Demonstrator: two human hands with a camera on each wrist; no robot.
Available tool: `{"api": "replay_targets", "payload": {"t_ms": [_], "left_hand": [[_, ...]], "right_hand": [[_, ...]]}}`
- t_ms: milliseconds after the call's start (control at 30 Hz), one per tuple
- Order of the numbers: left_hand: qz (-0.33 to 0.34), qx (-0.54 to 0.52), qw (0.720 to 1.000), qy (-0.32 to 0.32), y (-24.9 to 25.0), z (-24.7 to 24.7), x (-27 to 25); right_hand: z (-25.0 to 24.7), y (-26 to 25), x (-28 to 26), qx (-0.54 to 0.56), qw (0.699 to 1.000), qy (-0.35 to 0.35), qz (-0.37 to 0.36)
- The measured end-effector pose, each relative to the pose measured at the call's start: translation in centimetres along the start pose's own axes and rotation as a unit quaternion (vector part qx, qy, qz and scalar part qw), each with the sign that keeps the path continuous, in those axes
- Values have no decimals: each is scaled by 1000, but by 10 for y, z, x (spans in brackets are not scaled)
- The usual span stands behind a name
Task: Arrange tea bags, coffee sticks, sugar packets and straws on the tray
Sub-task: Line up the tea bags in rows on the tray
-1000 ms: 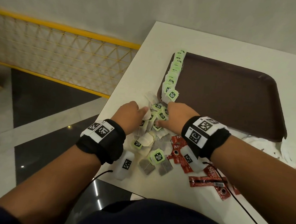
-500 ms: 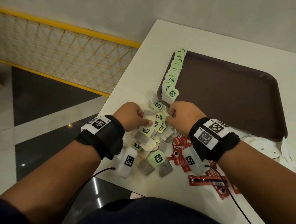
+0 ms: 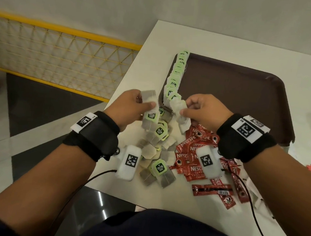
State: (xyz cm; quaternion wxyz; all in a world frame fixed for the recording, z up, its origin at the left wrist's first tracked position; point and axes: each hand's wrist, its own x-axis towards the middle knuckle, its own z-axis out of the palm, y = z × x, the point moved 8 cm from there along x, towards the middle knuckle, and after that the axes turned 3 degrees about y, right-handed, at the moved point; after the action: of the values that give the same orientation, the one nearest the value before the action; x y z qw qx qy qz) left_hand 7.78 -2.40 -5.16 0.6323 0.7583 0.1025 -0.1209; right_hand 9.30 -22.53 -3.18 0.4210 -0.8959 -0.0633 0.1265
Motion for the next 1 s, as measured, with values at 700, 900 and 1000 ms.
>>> {"api": "replay_targets", "payload": {"t_ms": [700,900,1000], "left_hand": [[-26,-255,966,-9,34,90,37],[7,-212,977,-11,42,98,52],[3,-214,976,-24,48,102,59]], "right_hand": [[-29,2,36,67,991,114,-5],[-44,5,45,63,989,131,-9],[-47,6,56,51,990,134,-7]]}}
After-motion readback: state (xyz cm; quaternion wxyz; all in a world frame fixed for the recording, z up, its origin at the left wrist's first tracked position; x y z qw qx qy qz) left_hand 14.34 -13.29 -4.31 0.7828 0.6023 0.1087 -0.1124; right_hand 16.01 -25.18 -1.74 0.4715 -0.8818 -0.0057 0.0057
